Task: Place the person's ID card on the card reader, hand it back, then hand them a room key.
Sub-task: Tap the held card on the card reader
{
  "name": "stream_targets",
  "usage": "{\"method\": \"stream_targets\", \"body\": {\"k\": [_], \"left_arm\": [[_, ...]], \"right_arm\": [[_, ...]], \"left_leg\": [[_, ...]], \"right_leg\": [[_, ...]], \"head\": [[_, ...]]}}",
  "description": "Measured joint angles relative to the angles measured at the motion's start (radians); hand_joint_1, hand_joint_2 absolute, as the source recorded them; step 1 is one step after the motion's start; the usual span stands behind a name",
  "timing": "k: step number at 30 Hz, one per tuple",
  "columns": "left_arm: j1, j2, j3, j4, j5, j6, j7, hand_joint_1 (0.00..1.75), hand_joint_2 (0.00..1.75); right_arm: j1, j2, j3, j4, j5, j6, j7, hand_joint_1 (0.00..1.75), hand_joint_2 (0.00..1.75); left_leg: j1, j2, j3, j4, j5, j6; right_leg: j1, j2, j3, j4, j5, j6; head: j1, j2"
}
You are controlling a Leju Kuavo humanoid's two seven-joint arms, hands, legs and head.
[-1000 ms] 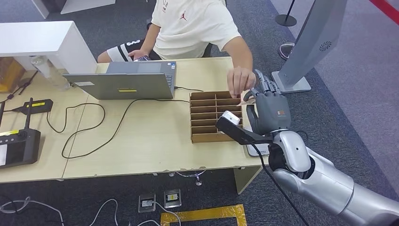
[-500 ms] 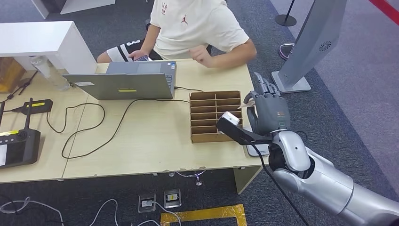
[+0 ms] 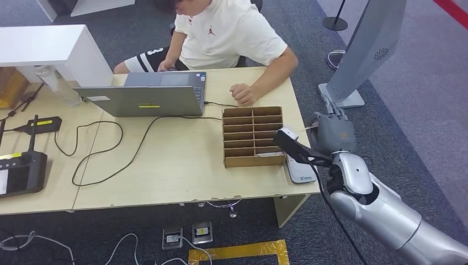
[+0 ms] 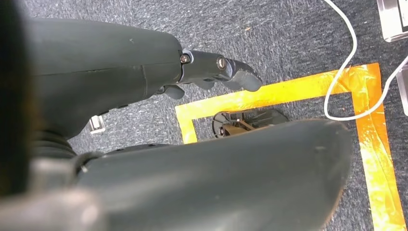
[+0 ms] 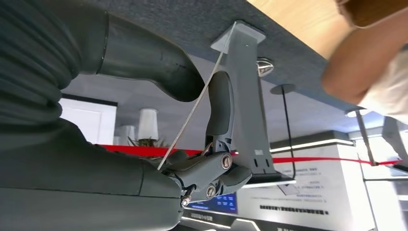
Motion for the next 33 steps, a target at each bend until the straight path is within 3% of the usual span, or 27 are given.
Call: {"method": "stream_targets", "body": {"k": [17,33], "left_arm": [[0.000,0.002,-0.004,0.000,0.021,0.000,0.013,0.00,0.00],[-0.006,0.007,-0.050,-0.006,0.036,0.000,0.033,0.00,0.00]], "right_arm": [[0.045,-0.007,-0.028,0.020,-0.036,0.069,0.000,1.75,1.75],[0.080,0.017,0.052,0.084,-0.122,0.102,0.000,1.75,1.75]], "left_leg": [[0.000,0.001,0.000,0.000,0.000,0.000],[0.000,0.001,0.000,0.000,0.000,0.000]], "right_leg": [[0.000,0.001,0.000,0.000,0.000,0.000],[0.000,0.002,0.000,0.000,0.000,0.000]], "head": [[0.000,0.000],[0.000,0.000]]}}
